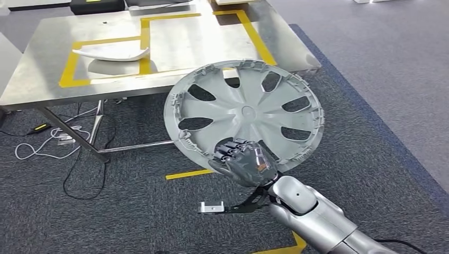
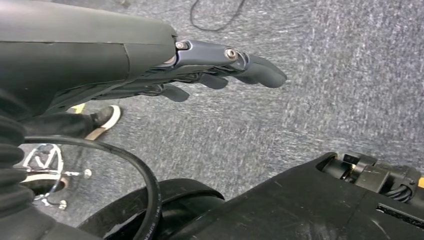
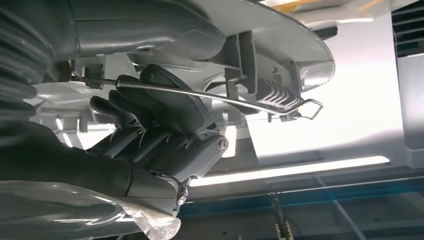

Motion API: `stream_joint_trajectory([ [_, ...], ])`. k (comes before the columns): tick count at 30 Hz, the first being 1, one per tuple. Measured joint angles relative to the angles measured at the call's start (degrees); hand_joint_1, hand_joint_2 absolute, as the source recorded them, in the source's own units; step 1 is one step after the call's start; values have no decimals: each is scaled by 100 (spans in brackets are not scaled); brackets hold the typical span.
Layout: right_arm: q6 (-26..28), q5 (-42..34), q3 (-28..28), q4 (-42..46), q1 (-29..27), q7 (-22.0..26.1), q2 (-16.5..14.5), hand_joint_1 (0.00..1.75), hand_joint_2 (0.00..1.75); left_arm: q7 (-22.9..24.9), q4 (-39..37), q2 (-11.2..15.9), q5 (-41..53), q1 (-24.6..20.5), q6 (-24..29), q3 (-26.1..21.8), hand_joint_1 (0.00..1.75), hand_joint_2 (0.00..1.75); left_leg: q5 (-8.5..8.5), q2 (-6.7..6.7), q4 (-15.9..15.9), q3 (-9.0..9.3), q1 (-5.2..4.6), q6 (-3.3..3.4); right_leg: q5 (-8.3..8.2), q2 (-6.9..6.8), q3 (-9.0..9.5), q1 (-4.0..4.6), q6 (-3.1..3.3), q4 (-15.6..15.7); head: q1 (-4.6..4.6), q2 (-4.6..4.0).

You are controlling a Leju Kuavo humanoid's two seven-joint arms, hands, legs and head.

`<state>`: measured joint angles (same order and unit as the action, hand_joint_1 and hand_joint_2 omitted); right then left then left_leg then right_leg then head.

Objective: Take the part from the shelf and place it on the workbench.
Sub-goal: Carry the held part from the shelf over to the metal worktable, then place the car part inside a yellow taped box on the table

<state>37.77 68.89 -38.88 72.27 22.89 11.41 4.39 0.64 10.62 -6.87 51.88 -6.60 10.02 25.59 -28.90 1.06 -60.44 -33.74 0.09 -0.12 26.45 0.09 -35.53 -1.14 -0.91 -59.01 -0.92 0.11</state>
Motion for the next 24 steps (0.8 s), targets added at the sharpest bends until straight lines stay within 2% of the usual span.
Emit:
stream_joint_trajectory([
  [1, 0, 0, -1, 1, 1, 1, 0, 175, 175, 2, 0, 3, 2, -7, 2, -1, 0, 175, -126, -15, -218, -88, 6, -33, 7, -12, 24, -12, 28, 11, -9, 0],
  [3, 0, 0, -3, -1, -1, 4, 0, 175, 175, 3, 1, 7, 3, -38, 7, -2, 0, 175, -441, -31, -914, -394, 20, -80, 30, -38, 51, -10, 66, 12, -23, -1],
  [4, 0, 0, -5, -2, -2, 7, 0, 175, 175, 2, 2, 9, 3, -58, 8, -2, 0, 175, -543, -31, -1227, -537, 26, -92, 39, -48, 60, -8, 73, 11, -21, -1],
  [5, 0, 1, -9, -3, -2, 10, 0, 175, 175, 2, 3, 9, 5, -71, 8, -2, 0, 175, -542, -31, -1388, -611, 29, -96, 48, -53, 70, -8, 74, 11, -21, -1],
  [6, 0, 1, -13, -3, -2, 13, 0, 175, 175, 2, 4, 9, 9, -74, 8, -2, 0, 175, -429, -33, -1346, -594, 32, -93, 58, -53, 83, -8, 72, 10, -22, -1],
  [8, 0, 0, -20, -3, 0, 14, 0, 175, 175, 3, 4, 10, 19, -51, 7, 0, 0, 175, -6, -41, -733, -333, 35, -62, 82, -48, 123, -8, 54, 11, -22, -1],
  [9, 1, -1, -20, -3, 3, 14, 0, 175, 175, 3, 4, 10, 24, -32, 5, 1, 0, 175, 150, -48, -403, -196, 25, -43, 91, -45, 136, 0, 36, 13, -21, -1],
  [10, 2, -2, -21, -3, 6, 14, 0, 175, 175, 3, 4, 9, 29, -16, 4, 2, 0, 175, 216, -54, -132, -82, 13, -16, 95, -44, 136, 9, 12, 14, -21, 0],
  [13, 7, -2, -24, -4, 19, 22, -1, 175, 175, 3, 5, 0, 42, 1, 1, 1, 0, 175, 136, -49, 118, 0, -9, 65, 81, -65, 103, 24, -79, 37, -17, 0],
  [15, 7, -4, -27, -4, 26, 26, -1, 175, 175, 3, 6, -10, 52, 2, 1, 2, 0, 175, 143, -38, 174, 33, 10, 124, 142, -70, 56, 19, -132, -31, -9, 0],
  [17, 8, -8, -28, -6, 27, 26, 0, 175, 175, 3, 7, -15, 62, 4, -1, 2, 0, 175, 140, -37, 212, 72, 22, 190, 369, -44, -202, 16, -155, -500, -1, 0],
  [19, 9, -6, -28, -17, 15, 26, 0, 175, 175, 3, 7, -15, 68, 10, -3, 2, 0, 175, 109, -36, 211, 90, 10, 241, 613, -24, -624, 18, -163, -1244, 0, 0],
  [20, 9, -5, -28, -27, 7, 26, 0, 175, 175, 3, 7, -15, 70, 13, -5, 2, 0, 175, 91, -34, 210, 107, 5, 255, 631, -22, -775, 18, -166, -1473, -1, 0],
  [21, 9, -4, -28, -37, 4, 26, 0, 175, 175, 3, 7, -14, 71, 17, -7, 2, 0, 175, 69, -29, 209, 134, 1, 260, 539, -21, -830, 18, -167, -1502, -1, 0],
  [22, 9, -4, -28, -45, 4, 26, 0, 175, 175, 3, 7, -15, 71, 19, -10, 2, 0, 175, 40, -22, 208, 172, 0, 256, 352, -21, -770, 17, -164, -1308, 0, 0],
  [23, 8, -6, -28, -50, 6, 26, 0, 175, 175, 2, 7, -16, 72, 21, -13, 2, 0, 175, 4, -14, 206, 218, 0, 243, 112, -22, -626, 17, -154, -954, 1, 0],
  [24, 8, -8, -28, -57, 10, 26, 1, 175, 175, 1, 7, -17, 75, 24, -17, 2, 0, 175, -36, -9, 203, 255, -9, 220, -57, -20, -445, 25, -144, -609, -3, -1],
])
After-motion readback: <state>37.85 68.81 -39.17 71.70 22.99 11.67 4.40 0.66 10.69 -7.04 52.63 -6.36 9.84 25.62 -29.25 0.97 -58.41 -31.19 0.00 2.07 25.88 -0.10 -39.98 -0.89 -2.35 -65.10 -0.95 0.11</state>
